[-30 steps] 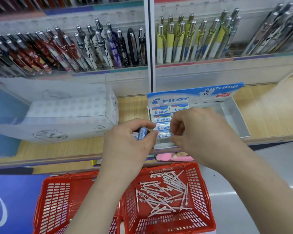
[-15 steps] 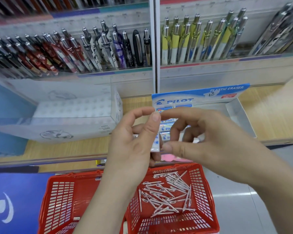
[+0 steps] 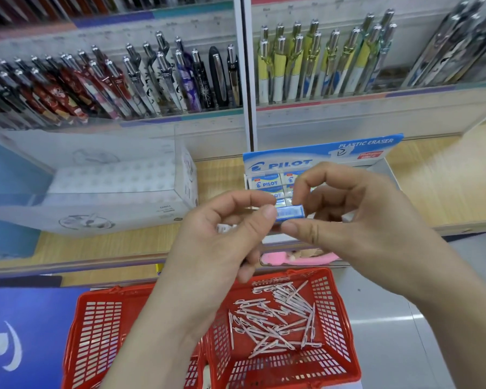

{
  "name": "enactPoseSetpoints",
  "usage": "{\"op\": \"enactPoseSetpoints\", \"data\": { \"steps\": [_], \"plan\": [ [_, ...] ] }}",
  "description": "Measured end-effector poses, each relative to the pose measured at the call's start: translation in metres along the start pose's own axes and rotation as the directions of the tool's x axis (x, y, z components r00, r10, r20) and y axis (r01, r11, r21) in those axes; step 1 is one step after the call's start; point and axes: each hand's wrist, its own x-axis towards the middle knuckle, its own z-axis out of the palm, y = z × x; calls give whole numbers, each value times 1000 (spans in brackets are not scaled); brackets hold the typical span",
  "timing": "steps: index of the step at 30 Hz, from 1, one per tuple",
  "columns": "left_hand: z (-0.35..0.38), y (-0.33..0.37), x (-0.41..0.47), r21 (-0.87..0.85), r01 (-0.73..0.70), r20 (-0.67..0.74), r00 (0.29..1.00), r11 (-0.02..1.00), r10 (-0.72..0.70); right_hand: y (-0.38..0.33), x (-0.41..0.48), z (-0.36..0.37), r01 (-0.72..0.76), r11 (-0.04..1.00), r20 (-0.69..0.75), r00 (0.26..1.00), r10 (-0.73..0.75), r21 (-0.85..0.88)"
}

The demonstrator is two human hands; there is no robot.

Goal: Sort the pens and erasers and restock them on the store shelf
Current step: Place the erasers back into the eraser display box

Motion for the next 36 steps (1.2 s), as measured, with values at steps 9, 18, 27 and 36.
{"op": "enactPoseSetpoints", "data": {
  "steps": [9,18,27,36],
  "plan": [
    [4,-7,-1,328,-139,-95,979,934,180,8,-7,-8,-16,972,-116,993,-11,-236],
    [21,-6,2,447,-148,-140,962,882,233,19,-17,-17,5,975,-142,989,-37,-220],
    [15,-18,18,623,-141,-211,917,769,339,27,-16,-27,-89,836,-239,970,-51,-541],
    [0,-25,28,734,-36,-122,975,679,183,19,9,-26,-168,640,-163,984,68,-750]
  ]
}}
